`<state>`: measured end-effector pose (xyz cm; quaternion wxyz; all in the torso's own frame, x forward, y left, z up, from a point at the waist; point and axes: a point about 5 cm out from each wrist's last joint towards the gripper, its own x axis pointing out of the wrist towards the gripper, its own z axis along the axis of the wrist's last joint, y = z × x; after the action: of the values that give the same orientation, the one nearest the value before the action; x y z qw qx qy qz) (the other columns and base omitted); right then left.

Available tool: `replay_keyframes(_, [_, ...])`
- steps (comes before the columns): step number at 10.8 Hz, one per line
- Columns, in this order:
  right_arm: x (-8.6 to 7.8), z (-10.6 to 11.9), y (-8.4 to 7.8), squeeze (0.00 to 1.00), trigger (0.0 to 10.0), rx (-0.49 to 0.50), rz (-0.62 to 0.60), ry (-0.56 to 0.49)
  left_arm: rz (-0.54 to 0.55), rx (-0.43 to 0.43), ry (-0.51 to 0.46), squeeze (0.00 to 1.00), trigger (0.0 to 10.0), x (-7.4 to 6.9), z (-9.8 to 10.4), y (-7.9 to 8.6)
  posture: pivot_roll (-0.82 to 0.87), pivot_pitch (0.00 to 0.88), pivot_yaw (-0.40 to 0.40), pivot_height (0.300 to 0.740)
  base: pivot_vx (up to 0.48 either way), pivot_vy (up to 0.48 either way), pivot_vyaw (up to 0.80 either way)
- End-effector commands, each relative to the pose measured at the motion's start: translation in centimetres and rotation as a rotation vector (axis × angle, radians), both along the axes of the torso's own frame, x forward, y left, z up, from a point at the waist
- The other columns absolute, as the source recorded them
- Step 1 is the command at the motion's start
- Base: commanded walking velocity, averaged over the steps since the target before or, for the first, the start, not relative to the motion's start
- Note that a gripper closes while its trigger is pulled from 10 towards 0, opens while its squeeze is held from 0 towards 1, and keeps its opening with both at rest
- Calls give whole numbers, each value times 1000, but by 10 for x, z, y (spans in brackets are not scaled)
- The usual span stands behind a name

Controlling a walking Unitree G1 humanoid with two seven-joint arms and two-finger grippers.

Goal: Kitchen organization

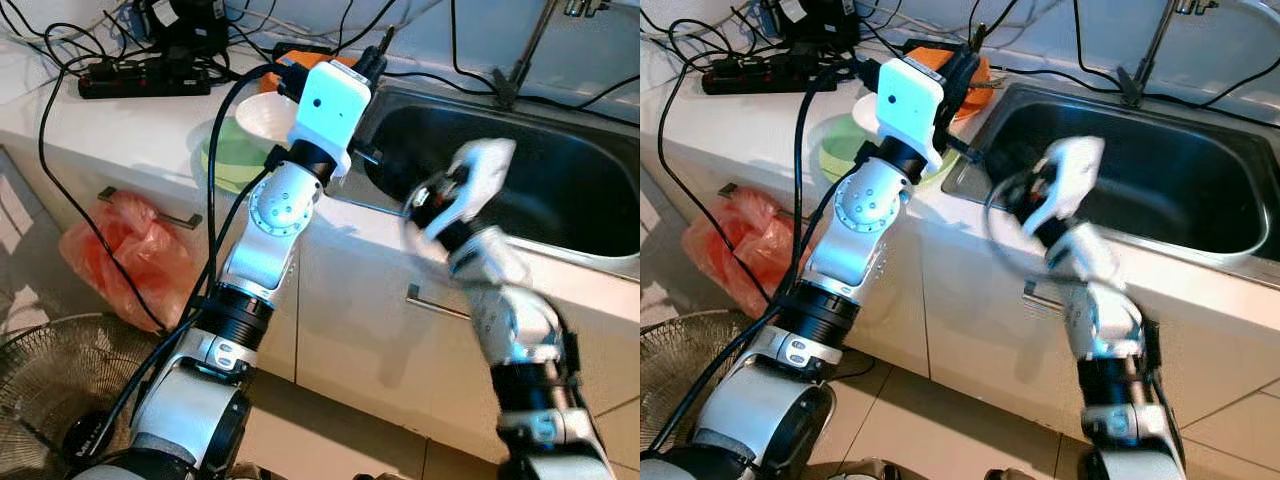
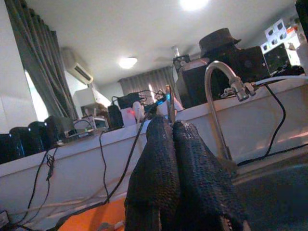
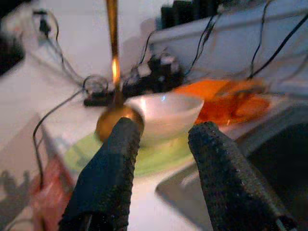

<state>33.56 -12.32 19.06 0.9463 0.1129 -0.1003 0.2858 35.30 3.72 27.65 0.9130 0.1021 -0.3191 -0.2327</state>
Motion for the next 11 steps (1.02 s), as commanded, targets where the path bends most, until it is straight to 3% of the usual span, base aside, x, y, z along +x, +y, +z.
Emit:
replay_keyframes(1, [-2, 5, 0, 0, 10000, -23, 26, -22, -3, -6, -19, 0, 10000, -3, 6, -1, -20, 33, -35, 740, 0, 0, 0])
replay_keyframes(4, [-2, 4, 5, 0, 10000, -25, 38, -19, -40, -5, -11, 0, 10000, -5, 6, -7, -20, 47, -32, 740, 0, 0, 0])
replay_keyframes(5, [-2, 6, 6, 141, 10000, -10, 35, -19, -52, -4, -8, 0, 10000, -7, 6, -10, -20, 55, -32, 740, 0, 0, 0])
replay_keyframes(6, [0, 9, 6, 1000, 10000, 7, 16, -25, -67, -10, 3, 0, 10000, -8, 5, -13, -16, 63, -34, 740, 0, 0, 0])
replay_keyframes(10, [3, 13, 4, 1000, 10000, 36, -37, -45, -93, -6, 30, 0, 10000, -12, 1, -21, -14, 81, -38, 740, 0, 0, 0])
replay_keyframes(11, [4, 15, 3, 0, 10000, 41, -47, -49, -92, -4, 34, 0, 10000, -12, 0, -21, -15, 83, -38, 740, 0, 0, 0])
